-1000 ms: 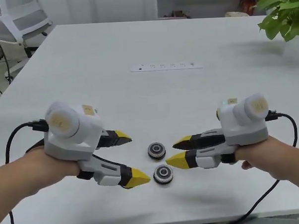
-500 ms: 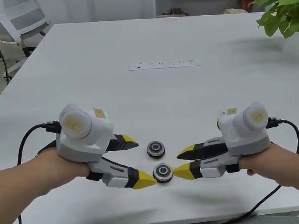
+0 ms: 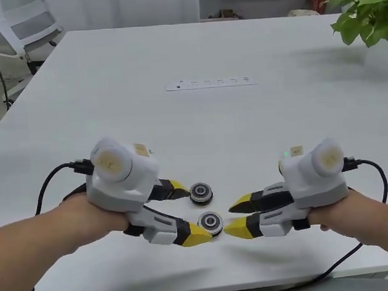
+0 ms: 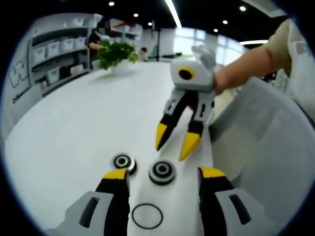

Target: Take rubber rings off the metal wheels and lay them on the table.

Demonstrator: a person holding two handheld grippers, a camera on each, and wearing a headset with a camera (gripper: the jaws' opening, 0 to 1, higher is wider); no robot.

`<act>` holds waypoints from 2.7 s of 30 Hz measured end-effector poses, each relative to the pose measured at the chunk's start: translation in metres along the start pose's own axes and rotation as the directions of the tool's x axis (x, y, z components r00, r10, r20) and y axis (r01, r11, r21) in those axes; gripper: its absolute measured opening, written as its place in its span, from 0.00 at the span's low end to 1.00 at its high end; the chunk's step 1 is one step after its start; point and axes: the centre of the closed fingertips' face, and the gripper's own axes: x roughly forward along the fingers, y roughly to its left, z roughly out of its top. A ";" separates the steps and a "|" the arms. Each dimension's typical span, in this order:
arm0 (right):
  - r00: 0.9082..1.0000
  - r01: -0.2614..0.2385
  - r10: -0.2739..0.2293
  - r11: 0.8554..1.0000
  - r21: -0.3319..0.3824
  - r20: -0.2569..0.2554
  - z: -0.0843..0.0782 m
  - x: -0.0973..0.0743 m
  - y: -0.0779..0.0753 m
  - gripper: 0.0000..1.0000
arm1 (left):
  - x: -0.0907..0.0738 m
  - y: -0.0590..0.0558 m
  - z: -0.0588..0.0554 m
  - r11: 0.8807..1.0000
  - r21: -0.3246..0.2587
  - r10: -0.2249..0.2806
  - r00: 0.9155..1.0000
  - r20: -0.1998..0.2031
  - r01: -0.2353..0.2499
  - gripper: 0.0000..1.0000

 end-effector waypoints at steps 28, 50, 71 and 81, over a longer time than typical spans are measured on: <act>0.999 -0.021 0.020 0.999 -0.050 -0.034 -0.004 0.017 0.003 0.21 | 0.020 -0.001 -0.006 0.998 -0.056 -0.024 1.000 -0.009 0.024 0.35; 0.999 -0.019 0.018 0.999 -0.047 -0.029 -0.005 0.019 0.002 0.20 | 0.029 0.000 -0.011 1.000 -0.005 0.011 1.000 -0.019 -0.011 0.17; 1.000 -0.009 0.008 0.997 -0.071 -0.023 -0.008 0.017 0.004 0.15 | 0.028 0.000 -0.012 0.998 0.044 0.046 0.999 0.001 -0.046 0.14; 1.000 -0.007 0.005 0.997 -0.079 -0.030 -0.008 0.017 0.003 0.13 | 0.028 0.001 -0.012 0.998 0.034 0.050 0.999 0.010 -0.050 0.13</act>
